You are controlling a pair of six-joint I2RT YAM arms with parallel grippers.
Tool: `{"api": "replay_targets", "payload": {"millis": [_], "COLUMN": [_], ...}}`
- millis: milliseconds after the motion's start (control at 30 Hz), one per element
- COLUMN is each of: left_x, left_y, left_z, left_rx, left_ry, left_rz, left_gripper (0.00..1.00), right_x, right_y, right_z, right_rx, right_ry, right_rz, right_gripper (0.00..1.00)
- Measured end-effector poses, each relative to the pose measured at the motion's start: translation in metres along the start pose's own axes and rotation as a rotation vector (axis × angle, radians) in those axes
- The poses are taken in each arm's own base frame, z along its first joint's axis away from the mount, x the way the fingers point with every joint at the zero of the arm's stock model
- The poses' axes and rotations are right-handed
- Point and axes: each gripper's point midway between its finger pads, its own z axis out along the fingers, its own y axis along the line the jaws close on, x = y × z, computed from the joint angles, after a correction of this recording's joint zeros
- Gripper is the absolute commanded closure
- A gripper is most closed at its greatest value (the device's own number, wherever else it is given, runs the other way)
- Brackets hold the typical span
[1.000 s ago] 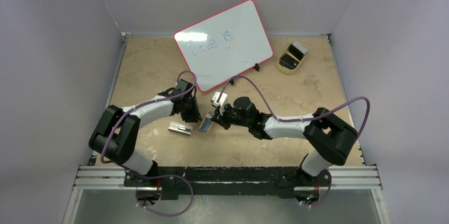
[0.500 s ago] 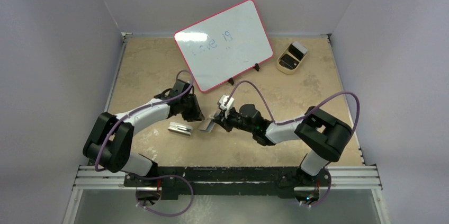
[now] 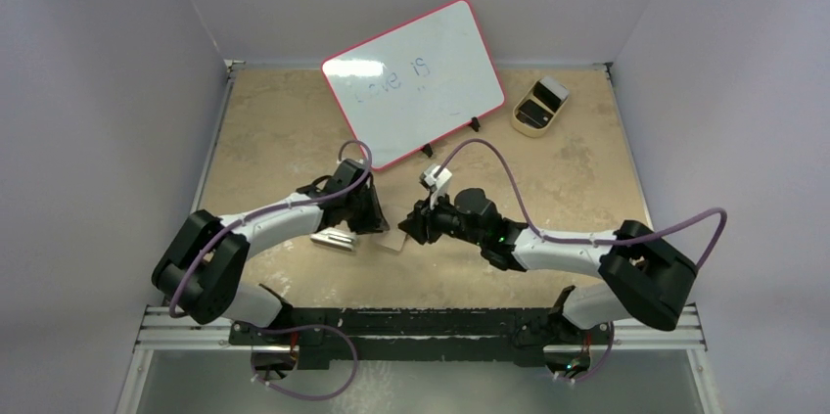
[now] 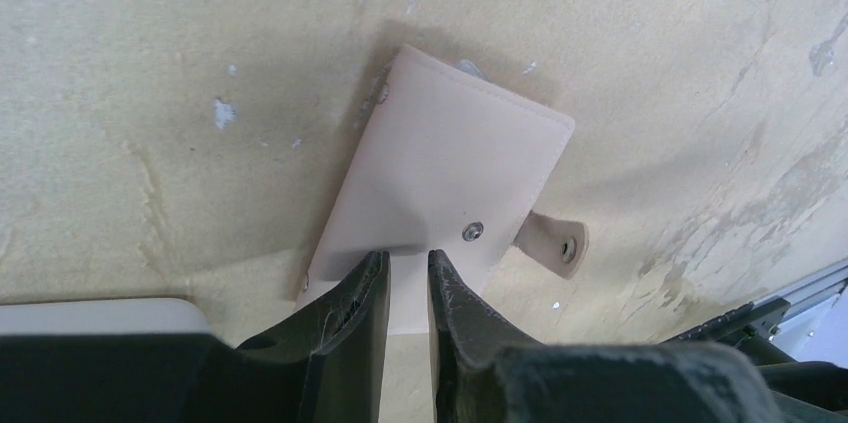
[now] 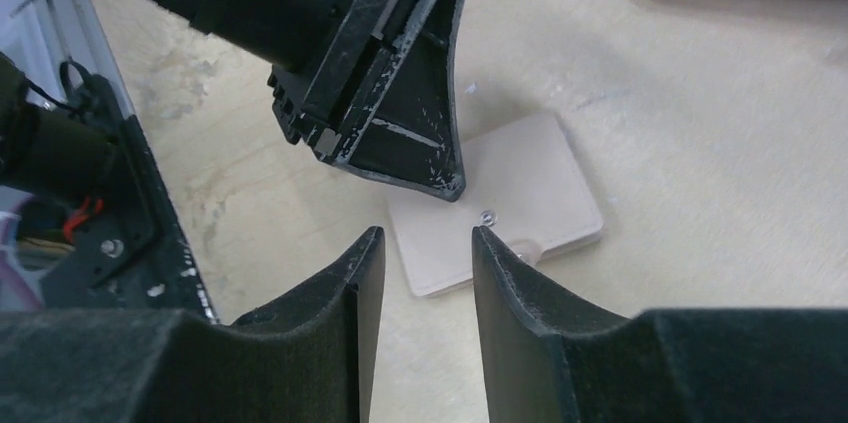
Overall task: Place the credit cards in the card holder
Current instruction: Close the card holder at the center of the board.
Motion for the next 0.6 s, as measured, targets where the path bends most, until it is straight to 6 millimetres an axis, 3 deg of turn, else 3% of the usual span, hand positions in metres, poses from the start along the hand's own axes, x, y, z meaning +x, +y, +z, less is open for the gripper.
{"api": "replay_targets", "payload": {"millis": [333, 467, 600], "left_x": [0.011, 0.01, 0.001], "left_y": [-0.024, -0.025, -0.023], "left_z": [0.008, 0.007, -0.001], "left_rx": [0.084, 0.08, 0.061], "left_ry": [-0.023, -0.029, -0.057], "left_rz": [-0.044, -0.057, -0.055], "left_gripper": [0.8, 0.77, 0.74], "right_x": [0.03, 0.028, 0.012], "right_y": [-0.016, -0.023, -0.033], "right_z": [-0.017, -0.022, -0.021], "right_rx": [0.181, 0.247, 0.278], "right_ry": [0.13, 0.125, 0.106], "right_rz": [0.298, 0.364, 0.427], "right_gripper": [0.75, 0.75, 0.75]}}
